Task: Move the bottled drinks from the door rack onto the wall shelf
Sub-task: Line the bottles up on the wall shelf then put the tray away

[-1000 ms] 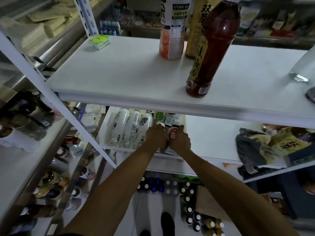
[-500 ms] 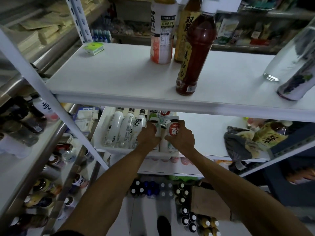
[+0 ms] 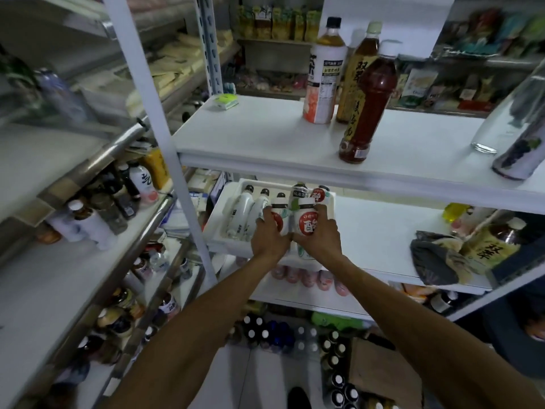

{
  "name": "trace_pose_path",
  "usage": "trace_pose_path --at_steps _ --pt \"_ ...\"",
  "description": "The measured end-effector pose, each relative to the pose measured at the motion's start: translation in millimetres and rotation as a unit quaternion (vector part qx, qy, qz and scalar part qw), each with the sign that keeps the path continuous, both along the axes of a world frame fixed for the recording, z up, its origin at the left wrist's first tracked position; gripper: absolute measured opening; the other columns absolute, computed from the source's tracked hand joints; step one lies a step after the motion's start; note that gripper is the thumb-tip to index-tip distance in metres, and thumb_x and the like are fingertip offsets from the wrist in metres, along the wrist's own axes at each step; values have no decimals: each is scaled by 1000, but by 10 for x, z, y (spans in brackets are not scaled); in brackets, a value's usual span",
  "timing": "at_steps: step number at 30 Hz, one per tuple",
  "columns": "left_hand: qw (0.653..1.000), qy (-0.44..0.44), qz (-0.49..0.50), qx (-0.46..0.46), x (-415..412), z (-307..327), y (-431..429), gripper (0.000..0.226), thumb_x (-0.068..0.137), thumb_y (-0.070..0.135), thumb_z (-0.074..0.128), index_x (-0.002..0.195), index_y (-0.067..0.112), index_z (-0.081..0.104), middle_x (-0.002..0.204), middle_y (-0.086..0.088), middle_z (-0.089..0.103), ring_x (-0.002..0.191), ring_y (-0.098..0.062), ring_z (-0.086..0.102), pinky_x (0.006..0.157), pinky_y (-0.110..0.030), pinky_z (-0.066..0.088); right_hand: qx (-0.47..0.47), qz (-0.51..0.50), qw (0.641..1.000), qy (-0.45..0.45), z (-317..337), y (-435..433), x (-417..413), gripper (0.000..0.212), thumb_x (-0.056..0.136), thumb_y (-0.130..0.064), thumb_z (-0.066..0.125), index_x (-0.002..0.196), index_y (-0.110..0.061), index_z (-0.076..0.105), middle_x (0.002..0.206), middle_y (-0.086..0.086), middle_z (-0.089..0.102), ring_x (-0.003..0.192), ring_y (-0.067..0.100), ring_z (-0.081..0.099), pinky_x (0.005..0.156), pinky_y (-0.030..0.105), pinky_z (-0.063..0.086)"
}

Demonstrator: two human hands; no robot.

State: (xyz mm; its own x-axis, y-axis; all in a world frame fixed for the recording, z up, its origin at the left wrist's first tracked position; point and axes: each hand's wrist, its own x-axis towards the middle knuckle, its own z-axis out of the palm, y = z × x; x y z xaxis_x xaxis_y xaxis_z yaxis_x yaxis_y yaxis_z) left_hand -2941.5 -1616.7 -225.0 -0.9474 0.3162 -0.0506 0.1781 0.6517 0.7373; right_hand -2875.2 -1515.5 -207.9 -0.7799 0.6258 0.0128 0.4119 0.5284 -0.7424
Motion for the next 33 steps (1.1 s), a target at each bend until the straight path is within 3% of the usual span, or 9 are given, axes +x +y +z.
trace_pose_path --at_steps 4,10,17,22,27,33 --pt "998 32 44 24 64 202 -399 83 79 37 74 143 20 24 129 -15 48 111 -36 57 87 -42 48 5 40 998 41 226 -339 -5 88 71 -33 83 140 -23 31 124 8 61 110 28 61 90 38 50" --pt "991 77 99 38 110 521 -964 82 76 47 73 142 25 30 129 -8 57 114 -31 60 92 -44 50 33 116 989 83 591 -759 -101 87 65 -30 86 136 -17 37 119 9 61 102 25 62 81 36 55" --pt "965 121 229 47 362 825 -1685 88 77 61 66 148 33 22 126 -4 61 113 -28 61 92 -39 51 23 221 970 99 792 -1339 -196 91 60 -42 86 134 -26 35 117 7 61 100 27 62 81 40 55" --pt "935 134 327 14 698 986 -2405 85 77 43 73 144 34 22 130 -5 57 113 -29 59 90 -38 47 14 314 944 101 882 -2006 -131 82 61 -37 85 127 -29 37 111 2 59 97 26 61 78 35 51" --pt "900 166 403 5 1176 1133 -3154 81 76 50 73 139 32 27 122 -3 61 105 -25 63 86 -38 53 2 396 910 121 1086 -2836 58 87 62 -38 87 131 -29 34 123 4 54 106 26 57 86 40 52" --pt "865 204 458 3 1629 1448 -4152 83 73 50 76 138 32 29 127 -2 59 109 -24 62 83 -37 54 -21 477 865 152 1392 -3918 331 86 66 -33 86 135 -27 34 131 3 52 114 23 53 86 34 47"
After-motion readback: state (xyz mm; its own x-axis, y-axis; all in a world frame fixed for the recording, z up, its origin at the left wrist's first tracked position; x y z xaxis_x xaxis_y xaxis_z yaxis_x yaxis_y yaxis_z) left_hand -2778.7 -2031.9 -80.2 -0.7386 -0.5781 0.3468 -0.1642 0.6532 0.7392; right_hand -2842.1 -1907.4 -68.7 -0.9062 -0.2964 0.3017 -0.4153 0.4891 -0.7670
